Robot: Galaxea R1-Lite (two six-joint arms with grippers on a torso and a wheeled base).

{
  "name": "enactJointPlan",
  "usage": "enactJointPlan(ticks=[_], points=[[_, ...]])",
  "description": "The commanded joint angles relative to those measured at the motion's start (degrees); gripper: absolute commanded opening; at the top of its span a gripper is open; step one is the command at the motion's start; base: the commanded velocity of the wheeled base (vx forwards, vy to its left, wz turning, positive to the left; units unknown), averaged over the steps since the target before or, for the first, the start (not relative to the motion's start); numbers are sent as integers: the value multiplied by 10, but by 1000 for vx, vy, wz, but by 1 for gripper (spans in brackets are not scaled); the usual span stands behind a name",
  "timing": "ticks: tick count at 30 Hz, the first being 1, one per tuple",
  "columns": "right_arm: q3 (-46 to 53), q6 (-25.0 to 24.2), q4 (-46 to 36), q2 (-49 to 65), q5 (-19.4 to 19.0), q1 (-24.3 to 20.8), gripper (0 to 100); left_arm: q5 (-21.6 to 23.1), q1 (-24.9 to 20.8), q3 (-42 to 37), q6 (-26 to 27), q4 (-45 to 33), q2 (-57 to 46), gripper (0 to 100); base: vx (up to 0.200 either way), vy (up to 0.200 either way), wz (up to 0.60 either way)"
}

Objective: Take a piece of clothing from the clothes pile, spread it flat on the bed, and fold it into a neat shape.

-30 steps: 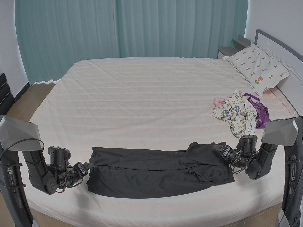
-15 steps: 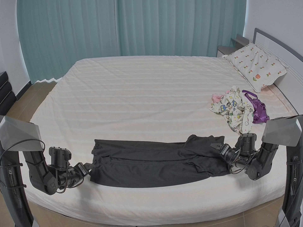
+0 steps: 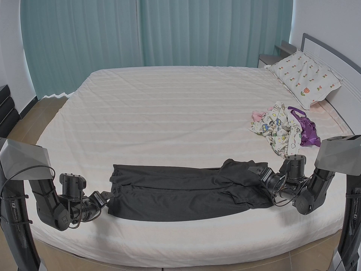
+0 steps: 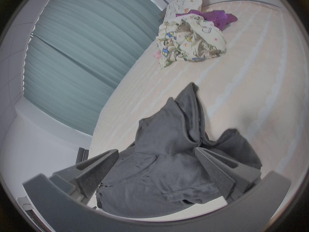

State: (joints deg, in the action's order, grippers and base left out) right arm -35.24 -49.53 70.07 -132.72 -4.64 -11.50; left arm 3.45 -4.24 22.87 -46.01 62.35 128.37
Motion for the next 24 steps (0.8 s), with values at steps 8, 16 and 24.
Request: enactJointPlan(ticks=[8,16,24], points=[[-3,1,-3,15,-6,23,100,0,0,4,0,0,8,100,0,0,0],[-28,-4,27,-23,-6,-24,100,0,0,8,-1,0,10,100,0,0,0],[-49,-5,26,-51,-6,-49,100,0,1,9,-1,0,10,100,0,0,0]])
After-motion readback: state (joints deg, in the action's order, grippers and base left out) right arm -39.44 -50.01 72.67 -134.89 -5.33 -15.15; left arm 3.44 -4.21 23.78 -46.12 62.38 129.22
